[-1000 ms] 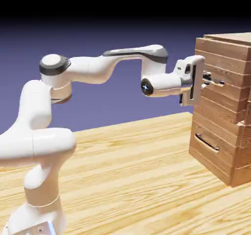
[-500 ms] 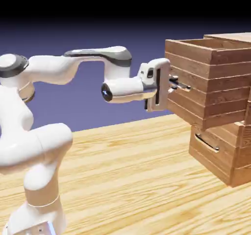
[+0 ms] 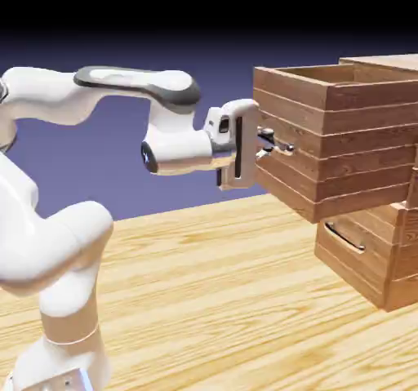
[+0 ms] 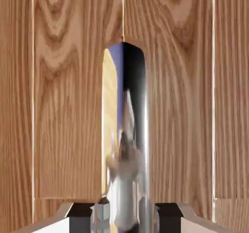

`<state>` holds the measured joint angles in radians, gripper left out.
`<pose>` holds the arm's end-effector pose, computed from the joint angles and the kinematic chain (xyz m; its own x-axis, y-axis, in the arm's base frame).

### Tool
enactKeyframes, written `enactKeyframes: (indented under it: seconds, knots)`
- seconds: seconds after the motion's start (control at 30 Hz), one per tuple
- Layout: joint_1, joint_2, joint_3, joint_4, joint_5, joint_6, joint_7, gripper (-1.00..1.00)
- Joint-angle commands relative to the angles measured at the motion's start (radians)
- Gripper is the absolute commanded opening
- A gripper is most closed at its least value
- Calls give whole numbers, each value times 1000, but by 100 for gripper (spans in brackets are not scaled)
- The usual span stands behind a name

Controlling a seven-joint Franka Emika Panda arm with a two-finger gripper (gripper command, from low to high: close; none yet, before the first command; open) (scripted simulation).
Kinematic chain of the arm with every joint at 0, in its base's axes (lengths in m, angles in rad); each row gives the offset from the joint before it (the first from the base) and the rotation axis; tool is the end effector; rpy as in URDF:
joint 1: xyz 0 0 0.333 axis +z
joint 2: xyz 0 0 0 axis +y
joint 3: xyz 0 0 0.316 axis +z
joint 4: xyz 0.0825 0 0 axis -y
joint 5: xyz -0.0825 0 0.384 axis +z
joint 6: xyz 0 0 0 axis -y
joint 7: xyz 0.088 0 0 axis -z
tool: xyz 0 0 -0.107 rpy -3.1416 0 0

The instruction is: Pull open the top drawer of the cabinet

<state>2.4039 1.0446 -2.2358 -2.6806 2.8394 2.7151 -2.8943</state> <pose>0.3496 0.0520 0.4668 -0.0002 0.7066 0.7076 0.0006 -0.7076 0.7066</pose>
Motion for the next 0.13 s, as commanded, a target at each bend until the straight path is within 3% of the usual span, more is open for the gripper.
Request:
enactKeyframes:
  seconds: [0.0, 0.1]
  knots:
    - [0, 0, 0, 0, 0, 0, 0, 100]
    - [72, 47, -36, -46, -22, 33, 17, 100]
